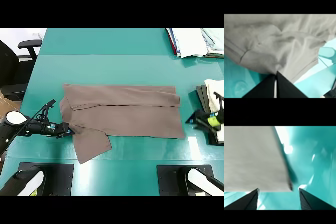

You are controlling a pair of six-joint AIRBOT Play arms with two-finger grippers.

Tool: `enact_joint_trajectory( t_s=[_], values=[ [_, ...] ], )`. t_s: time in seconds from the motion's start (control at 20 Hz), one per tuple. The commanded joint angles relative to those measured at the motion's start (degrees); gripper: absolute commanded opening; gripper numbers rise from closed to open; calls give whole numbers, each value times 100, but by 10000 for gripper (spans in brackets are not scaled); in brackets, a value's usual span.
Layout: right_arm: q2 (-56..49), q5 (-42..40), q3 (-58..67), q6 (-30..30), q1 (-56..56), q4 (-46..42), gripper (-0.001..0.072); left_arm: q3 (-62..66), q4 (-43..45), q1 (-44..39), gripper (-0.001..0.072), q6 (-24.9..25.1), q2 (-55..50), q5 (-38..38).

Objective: Fold the shirts.

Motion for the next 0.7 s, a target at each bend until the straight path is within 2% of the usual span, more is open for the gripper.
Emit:
enact_joint_trajectory(
  t_s=[0.0, 0.05, 0.15, 0.2, 0.25, 0.3, 0.35, 0.45, 0.65],
  values=[
    [2, -140, -966, -181, -697, 170, 547, 33, 70, 2, 26, -68, 160, -142],
    [2, -267, -1156, -297, -739, 411, 494, 33, 68, 2, 26, -68, 160, -118],
    [2, -632, -1386, -350, -634, 809, 476, 33, 68, 2, 26, -68, 157, -74],
    [2, -807, -1408, -350, -501, 887, 427, 33, 74, 2, 26, -68, 157, -79],
    [2, -968, -1370, -350, -337, 907, 425, 35, 83, 2, 26, -66, 157, -98],
    [2, -1091, -1296, -350, -170, 905, 389, 46, 118, 2, 26, -68, 157, -149],
    [2, -1137, -1180, -350, 11, 890, 214, 101, 199, 2, 26, -76, 157, -247],
    [4, -1025, -887, -352, 282, 702, 32, 337, 452, 2, 25, -138, 170, -577],
    [446, -107, -391, -350, 588, -219, 13, 785, 944, 2, 25, -354, 170, -1491]
  ],
)
